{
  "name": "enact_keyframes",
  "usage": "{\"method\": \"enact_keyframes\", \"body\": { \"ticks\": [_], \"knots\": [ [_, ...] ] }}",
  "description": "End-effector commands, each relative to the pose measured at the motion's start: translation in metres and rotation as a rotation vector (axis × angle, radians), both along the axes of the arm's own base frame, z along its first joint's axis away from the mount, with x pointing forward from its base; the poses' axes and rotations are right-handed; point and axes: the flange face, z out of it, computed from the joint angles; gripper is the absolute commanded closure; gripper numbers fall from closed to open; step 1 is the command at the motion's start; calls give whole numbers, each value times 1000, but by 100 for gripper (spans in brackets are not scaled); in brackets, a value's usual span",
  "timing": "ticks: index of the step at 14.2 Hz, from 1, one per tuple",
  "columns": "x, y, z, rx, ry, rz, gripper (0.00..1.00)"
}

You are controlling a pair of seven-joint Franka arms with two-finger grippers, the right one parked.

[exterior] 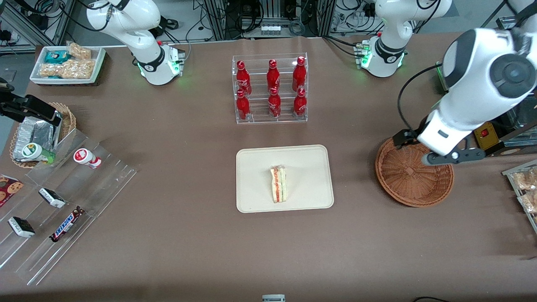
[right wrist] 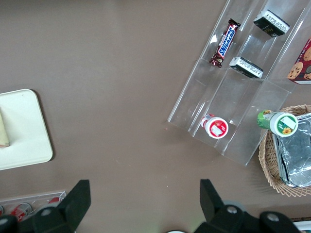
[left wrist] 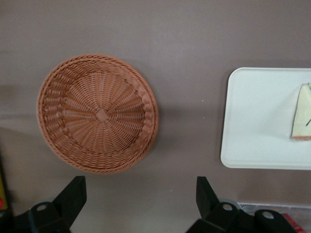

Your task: Place sandwich from basket to tray

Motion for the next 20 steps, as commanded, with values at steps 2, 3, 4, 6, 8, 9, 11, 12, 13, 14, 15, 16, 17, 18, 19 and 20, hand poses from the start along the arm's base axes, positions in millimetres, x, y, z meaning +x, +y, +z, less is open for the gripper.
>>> {"method": "enact_keyframes", "body": {
  "ticks": [2, 3, 4, 6, 8, 9, 11, 12, 13, 14, 15, 16, 17, 18, 19, 20],
  "knots": [
    [-20, 32, 44, -7, -28, -91, 0],
    [-19, 43, 59, -10, -23, -115, 0],
    [-19, 44, 72, -11, -18, -142, 0],
    [-9, 61, 87, -17, -30, -179, 0],
    [-4, 61, 88, -16, -34, -210, 0],
    [-6, 61, 91, -15, -38, -210, 0],
    [-6, 61, 90, -19, -29, -204, 0],
    [-5, 61, 88, -22, -26, -201, 0],
    [-6, 59, 85, -22, -20, -202, 0],
    [-7, 59, 85, -22, -15, -204, 0],
    [-7, 59, 84, -22, -14, -204, 0],
    [-7, 59, 84, -22, -12, -201, 0],
    [-6, 59, 82, -20, -8, -194, 0],
    [-7, 58, 81, -20, -7, -178, 0],
    [-7, 58, 81, -20, -9, -167, 0],
    [-7, 57, 82, -20, -10, -168, 0]
  ]
}}
